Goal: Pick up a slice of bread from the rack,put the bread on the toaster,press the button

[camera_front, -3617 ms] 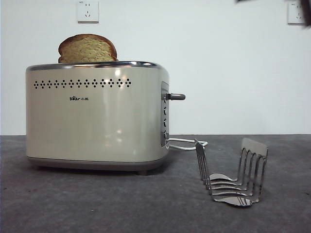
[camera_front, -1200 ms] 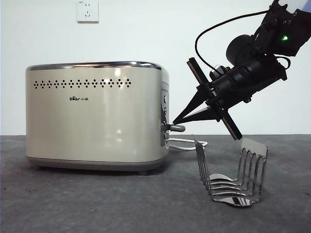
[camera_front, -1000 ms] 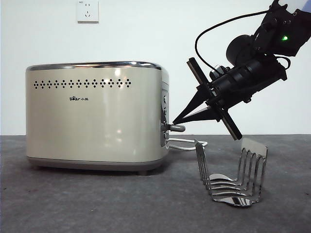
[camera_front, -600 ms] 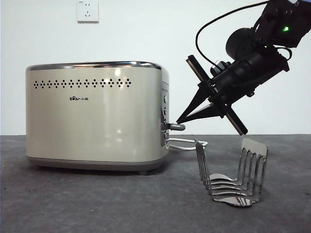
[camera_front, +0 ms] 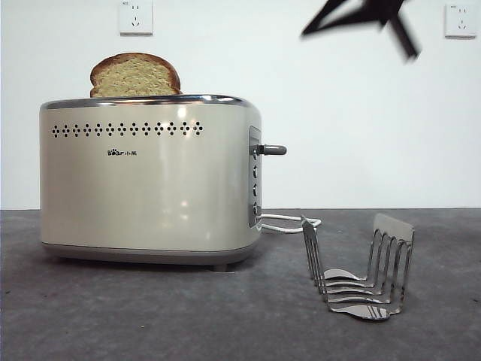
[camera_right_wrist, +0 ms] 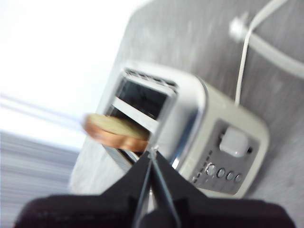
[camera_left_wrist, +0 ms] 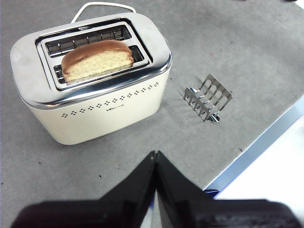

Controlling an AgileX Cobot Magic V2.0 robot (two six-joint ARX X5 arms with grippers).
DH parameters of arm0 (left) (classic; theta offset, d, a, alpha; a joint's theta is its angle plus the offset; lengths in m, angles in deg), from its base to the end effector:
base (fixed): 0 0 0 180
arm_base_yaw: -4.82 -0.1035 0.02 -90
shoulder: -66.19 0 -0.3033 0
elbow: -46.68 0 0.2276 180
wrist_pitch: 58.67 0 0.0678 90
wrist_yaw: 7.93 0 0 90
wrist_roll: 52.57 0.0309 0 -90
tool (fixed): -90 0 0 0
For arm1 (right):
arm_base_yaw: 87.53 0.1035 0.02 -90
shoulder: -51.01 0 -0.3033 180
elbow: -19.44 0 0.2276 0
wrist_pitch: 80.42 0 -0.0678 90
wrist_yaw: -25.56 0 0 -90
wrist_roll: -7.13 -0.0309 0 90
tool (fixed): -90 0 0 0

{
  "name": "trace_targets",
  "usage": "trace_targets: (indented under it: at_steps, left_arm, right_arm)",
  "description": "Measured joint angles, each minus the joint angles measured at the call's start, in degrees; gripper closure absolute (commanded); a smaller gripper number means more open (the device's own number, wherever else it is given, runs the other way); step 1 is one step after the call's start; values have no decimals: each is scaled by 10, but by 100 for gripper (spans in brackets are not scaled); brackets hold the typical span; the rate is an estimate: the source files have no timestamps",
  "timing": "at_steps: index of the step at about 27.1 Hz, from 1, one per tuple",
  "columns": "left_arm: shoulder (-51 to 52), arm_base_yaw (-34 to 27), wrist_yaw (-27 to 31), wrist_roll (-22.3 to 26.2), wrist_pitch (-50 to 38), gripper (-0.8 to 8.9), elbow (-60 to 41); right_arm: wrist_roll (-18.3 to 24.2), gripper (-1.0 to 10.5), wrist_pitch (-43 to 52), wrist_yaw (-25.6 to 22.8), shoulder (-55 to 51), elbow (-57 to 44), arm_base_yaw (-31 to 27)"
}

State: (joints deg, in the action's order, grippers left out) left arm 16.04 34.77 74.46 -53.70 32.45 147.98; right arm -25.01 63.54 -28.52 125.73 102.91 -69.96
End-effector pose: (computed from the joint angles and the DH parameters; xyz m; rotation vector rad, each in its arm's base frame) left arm 0.0360 -0.0254 0.4504 0.1193 0.7024 -0.6213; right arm 0.2305 0.0920 0.3881 0.5877 0.7334 0.7566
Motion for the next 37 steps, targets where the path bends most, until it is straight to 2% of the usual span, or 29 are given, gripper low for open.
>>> trace_targets:
  at_steps: [8,14,17,21,25,28,32,35,37]
  left_arm:
    - [-30,0,0,0,0,818,0]
    - [-85,0,0,0,0,818,0]
    - [-112,0,1,0,-5,818,-1]
    - [-100,-14,-3,0,-43,817,-8]
    - [-16,-68,-8,32,-207,818,-111]
    - [78,-125,-28,73,-407,817,-271]
    - [221,-196,6,95,-677,817,-526]
    - [312,-230,28,96,-786,817,-682]
    - [360,-240,27,92,-791,817,-757]
  right_arm:
    - [151,947,-218,-249,-122,135,0]
    - [188,947,-367,-452,-114,240,0]
    - [192,946,-421,-532,-111,276,0]
    - [194,946,-478,-561,-113,305,0]
    - [195,946,-532,-592,-113,310,0]
    - [196,946,-572,-600,-110,310,0]
    - [196,946,-572,-601,-105,310,0]
    - [196,946,-572,-602,-97,310,0]
    - [196,946,-572,-601,-92,310,0]
